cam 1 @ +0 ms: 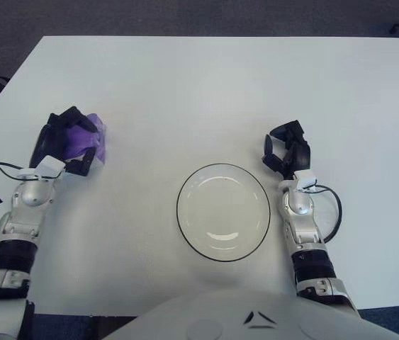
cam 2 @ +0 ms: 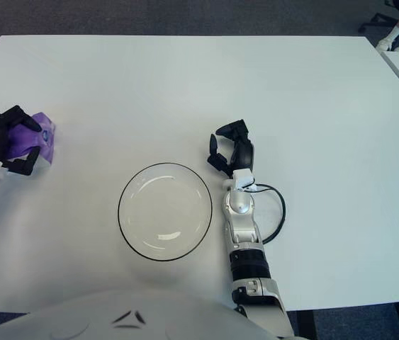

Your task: Put the tissue paper into the plate.

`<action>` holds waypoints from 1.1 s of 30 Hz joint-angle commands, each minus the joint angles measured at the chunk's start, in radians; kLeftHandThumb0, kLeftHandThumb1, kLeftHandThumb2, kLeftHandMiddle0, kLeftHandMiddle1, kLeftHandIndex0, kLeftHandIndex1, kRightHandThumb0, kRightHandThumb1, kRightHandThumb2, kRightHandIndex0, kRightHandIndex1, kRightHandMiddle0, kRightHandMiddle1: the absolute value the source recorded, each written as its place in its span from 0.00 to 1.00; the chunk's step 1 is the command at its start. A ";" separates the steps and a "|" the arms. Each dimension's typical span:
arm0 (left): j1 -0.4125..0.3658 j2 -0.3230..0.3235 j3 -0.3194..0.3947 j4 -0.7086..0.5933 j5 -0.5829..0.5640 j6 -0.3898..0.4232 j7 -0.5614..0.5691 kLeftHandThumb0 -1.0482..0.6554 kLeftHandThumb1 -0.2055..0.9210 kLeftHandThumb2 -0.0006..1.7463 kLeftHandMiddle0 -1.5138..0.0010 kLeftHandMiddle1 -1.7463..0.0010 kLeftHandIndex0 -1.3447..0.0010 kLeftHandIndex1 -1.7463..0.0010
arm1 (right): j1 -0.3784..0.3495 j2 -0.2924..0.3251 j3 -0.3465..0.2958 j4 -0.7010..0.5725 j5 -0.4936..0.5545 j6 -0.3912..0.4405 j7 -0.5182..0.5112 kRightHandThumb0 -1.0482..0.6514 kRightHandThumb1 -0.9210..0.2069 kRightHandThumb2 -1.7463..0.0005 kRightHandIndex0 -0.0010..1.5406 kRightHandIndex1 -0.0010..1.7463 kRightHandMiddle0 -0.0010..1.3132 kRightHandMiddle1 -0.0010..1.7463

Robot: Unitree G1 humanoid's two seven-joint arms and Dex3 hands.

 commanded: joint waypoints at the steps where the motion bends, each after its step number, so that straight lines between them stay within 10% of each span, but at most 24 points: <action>1: 0.032 -0.036 0.034 -0.095 0.028 0.053 0.013 0.61 0.16 0.98 0.44 0.00 0.50 0.00 | 0.121 0.000 -0.013 0.139 0.016 0.107 0.006 0.38 0.29 0.44 0.42 0.81 0.30 1.00; 33: -0.064 -0.122 0.125 -0.547 -0.001 0.112 -0.144 0.61 0.12 1.00 0.43 0.00 0.47 0.01 | 0.095 -0.001 -0.014 0.188 0.020 0.078 0.016 0.38 0.27 0.46 0.41 0.81 0.29 1.00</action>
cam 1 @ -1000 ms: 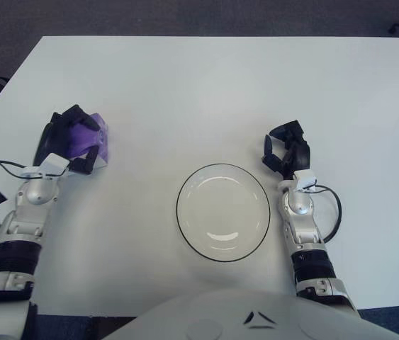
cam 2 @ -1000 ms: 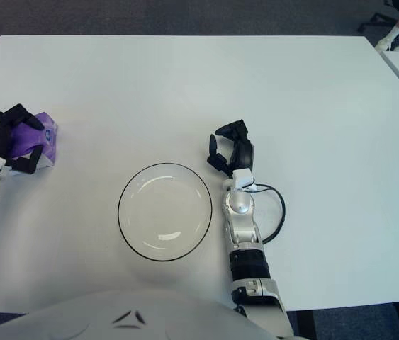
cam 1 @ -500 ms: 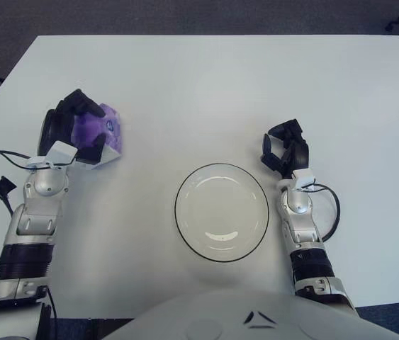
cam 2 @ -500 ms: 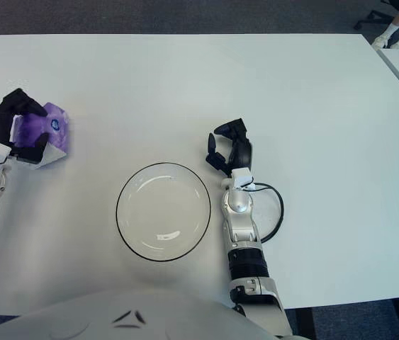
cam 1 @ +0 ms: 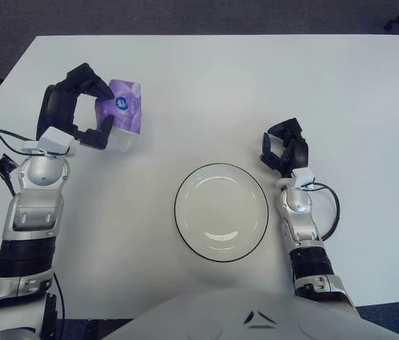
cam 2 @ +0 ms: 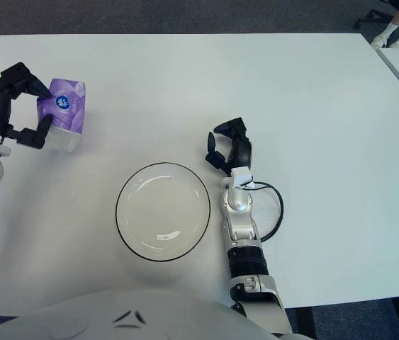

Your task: Put the tissue paper into the plate.

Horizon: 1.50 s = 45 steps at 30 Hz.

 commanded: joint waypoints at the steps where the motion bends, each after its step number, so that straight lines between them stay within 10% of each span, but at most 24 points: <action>1: -0.011 -0.015 0.018 -0.054 -0.005 -0.026 -0.022 0.61 0.12 1.00 0.43 0.00 0.48 0.01 | 0.116 -0.003 -0.016 0.168 0.021 0.094 0.007 0.38 0.26 0.46 0.41 0.81 0.29 1.00; 18: -0.011 -0.057 -0.058 -0.169 -0.015 -0.093 -0.133 0.61 0.10 1.00 0.38 0.05 0.48 0.00 | 0.100 0.001 -0.021 0.180 0.026 0.096 0.017 0.39 0.26 0.47 0.41 0.80 0.28 1.00; 33: -0.074 -0.152 -0.194 -0.048 -0.068 -0.417 -0.247 0.61 0.11 1.00 0.39 0.03 0.49 0.00 | 0.082 0.000 -0.023 0.211 0.028 0.075 0.029 0.38 0.27 0.46 0.40 0.80 0.29 1.00; 45: -0.093 -0.166 -0.181 0.010 -0.075 -0.482 -0.274 0.61 0.11 1.00 0.39 0.03 0.49 0.00 | 0.070 0.003 -0.024 0.227 0.025 0.070 0.023 0.38 0.27 0.46 0.40 0.80 0.29 1.00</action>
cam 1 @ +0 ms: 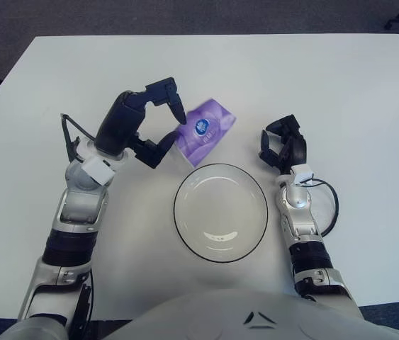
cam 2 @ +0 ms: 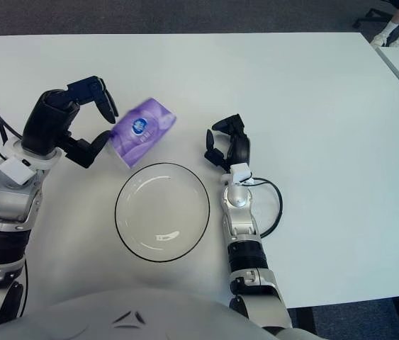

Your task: Put the tissue paper into the plate.

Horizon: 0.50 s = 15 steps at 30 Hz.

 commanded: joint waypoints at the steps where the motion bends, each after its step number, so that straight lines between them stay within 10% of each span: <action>1: -0.008 -0.003 0.013 0.019 -0.020 -0.035 -0.016 0.61 0.11 1.00 0.39 0.03 0.49 0.00 | 0.117 0.003 -0.014 0.174 0.023 0.092 0.001 0.38 0.27 0.46 0.40 0.80 0.29 1.00; 15: -0.008 -0.003 0.019 0.027 -0.027 -0.046 -0.025 0.61 0.11 1.00 0.39 0.03 0.49 0.00 | 0.116 0.006 -0.013 0.179 0.020 0.087 -0.002 0.38 0.27 0.46 0.40 0.80 0.29 1.00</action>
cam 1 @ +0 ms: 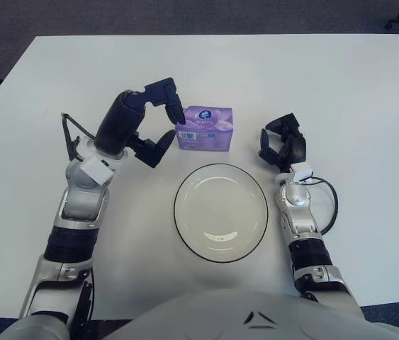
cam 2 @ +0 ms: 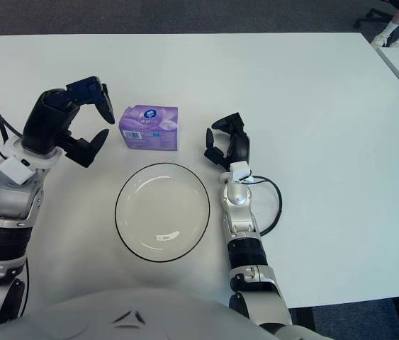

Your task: Put the tissue paper into the plate.

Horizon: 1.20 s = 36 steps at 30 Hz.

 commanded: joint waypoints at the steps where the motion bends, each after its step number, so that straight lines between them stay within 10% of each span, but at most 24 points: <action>1: -0.006 0.000 0.016 0.004 -0.014 -0.021 -0.012 0.61 0.11 1.00 0.39 0.03 0.49 0.00 | 0.127 0.006 -0.010 0.163 0.020 0.095 0.000 0.38 0.27 0.46 0.40 0.80 0.29 1.00; 31: -0.002 -0.003 0.020 -0.004 -0.016 -0.019 -0.019 0.61 0.11 1.00 0.39 0.03 0.49 0.00 | 0.133 0.007 -0.008 0.157 0.020 0.095 0.000 0.38 0.27 0.46 0.40 0.80 0.29 1.00; 32: 0.016 0.002 -0.052 -0.109 0.127 0.079 -0.058 0.61 0.11 1.00 0.39 0.03 0.49 0.00 | 0.139 0.013 -0.009 0.151 0.020 0.098 -0.007 0.38 0.27 0.46 0.40 0.80 0.29 1.00; 36: -0.015 0.029 -0.146 -0.230 0.390 0.237 -0.119 0.61 0.53 0.67 0.65 0.01 0.64 0.09 | 0.148 0.023 -0.010 0.146 0.019 0.093 -0.021 0.38 0.30 0.44 0.40 0.83 0.31 1.00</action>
